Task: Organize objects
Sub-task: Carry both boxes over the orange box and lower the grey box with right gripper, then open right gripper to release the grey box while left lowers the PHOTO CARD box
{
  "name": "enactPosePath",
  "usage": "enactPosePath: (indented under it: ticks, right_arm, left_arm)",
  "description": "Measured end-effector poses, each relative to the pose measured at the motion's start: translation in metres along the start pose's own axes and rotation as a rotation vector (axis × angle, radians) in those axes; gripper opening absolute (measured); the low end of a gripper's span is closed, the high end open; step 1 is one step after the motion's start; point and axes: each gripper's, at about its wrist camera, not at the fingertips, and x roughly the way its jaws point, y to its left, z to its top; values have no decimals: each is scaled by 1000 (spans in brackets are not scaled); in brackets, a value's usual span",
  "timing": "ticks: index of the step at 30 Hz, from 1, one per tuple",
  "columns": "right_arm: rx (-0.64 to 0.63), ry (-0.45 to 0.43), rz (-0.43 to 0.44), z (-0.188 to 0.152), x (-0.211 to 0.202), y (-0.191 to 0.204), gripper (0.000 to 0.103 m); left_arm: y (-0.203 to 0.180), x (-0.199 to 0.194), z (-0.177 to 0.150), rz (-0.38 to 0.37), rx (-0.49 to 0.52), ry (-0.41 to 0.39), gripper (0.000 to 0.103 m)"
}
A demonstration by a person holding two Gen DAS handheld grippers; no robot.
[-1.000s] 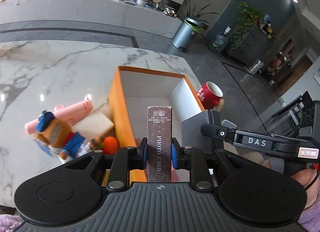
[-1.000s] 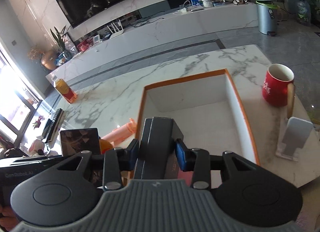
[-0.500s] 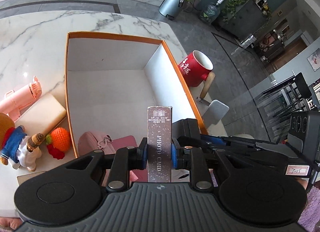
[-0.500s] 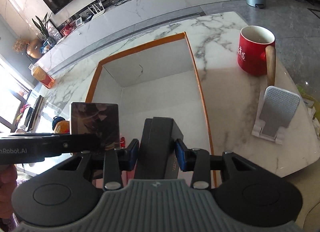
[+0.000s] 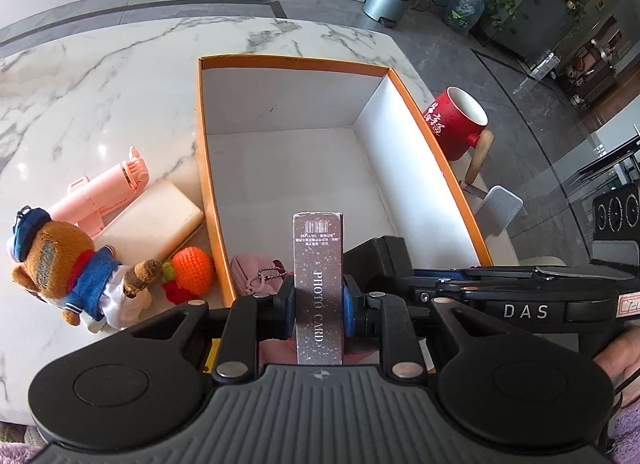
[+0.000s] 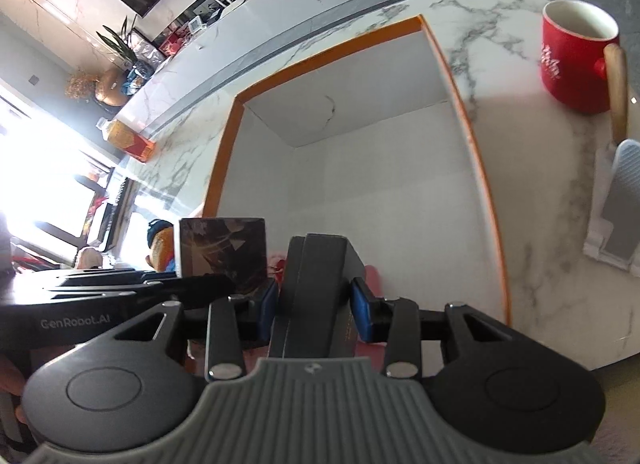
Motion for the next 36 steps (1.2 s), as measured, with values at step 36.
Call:
enactPosePath:
  ticks: [36]
  right_arm:
    - [-85, 217, -277, 7, 58, 4, 65]
  left_arm:
    - [3, 4, 1, -3, -5, -7, 26]
